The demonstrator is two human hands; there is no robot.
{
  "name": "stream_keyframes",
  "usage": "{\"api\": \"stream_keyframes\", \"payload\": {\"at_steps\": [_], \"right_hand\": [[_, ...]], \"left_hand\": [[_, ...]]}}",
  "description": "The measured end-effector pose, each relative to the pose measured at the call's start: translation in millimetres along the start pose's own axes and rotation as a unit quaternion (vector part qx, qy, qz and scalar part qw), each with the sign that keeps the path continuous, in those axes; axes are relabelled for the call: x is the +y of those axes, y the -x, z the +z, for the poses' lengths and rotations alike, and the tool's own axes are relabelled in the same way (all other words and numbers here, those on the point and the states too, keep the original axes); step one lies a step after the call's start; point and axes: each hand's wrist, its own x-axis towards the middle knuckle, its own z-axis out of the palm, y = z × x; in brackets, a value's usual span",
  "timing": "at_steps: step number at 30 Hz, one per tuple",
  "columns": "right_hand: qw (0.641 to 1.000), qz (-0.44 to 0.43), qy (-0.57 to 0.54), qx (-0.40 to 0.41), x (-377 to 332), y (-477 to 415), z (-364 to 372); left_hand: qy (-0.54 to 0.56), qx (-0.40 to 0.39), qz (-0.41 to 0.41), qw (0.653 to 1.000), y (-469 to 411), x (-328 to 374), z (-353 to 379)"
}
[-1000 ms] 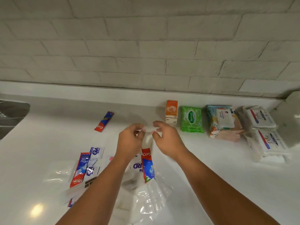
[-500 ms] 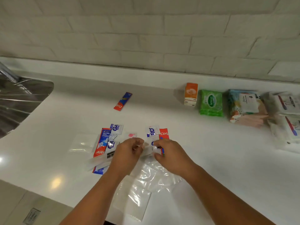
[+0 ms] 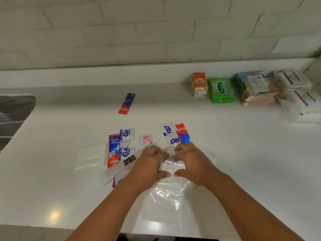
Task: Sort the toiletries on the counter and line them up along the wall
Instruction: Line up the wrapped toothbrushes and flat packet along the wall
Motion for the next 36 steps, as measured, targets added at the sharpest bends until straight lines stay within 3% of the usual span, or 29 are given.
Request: {"api": "stream_keyframes", "payload": {"at_steps": [12,18,22,24,29,33,36], "right_hand": [[0.993,0.084,0.071,0.046,-40,6,11],[0.983,0.131,-0.023,0.123,-42,5,4],[0.933,0.196,-0.197,0.227,-39,2,-10],[0.899,0.224,-0.293,0.236,-37,-1,-15],[0.880,0.240,-0.356,0.204,-27,-21,-29],[0.824,0.252,-0.442,0.249,-18,-50,-40],[0.778,0.261,-0.508,0.263,-5,-76,-47]], "left_hand": [[-0.043,-0.043,0.050,0.997,-17,-9,-8],[0.091,0.008,0.028,0.995,-22,-9,-21],[0.241,0.030,-0.012,0.970,-32,-3,-46],[0.291,0.060,-0.024,0.955,-41,-1,-59],[0.366,0.120,-0.053,0.921,-76,1,-87],[0.439,0.107,-0.084,0.888,-103,3,-91],[0.447,0.071,-0.114,0.885,-119,0,-84]]}}
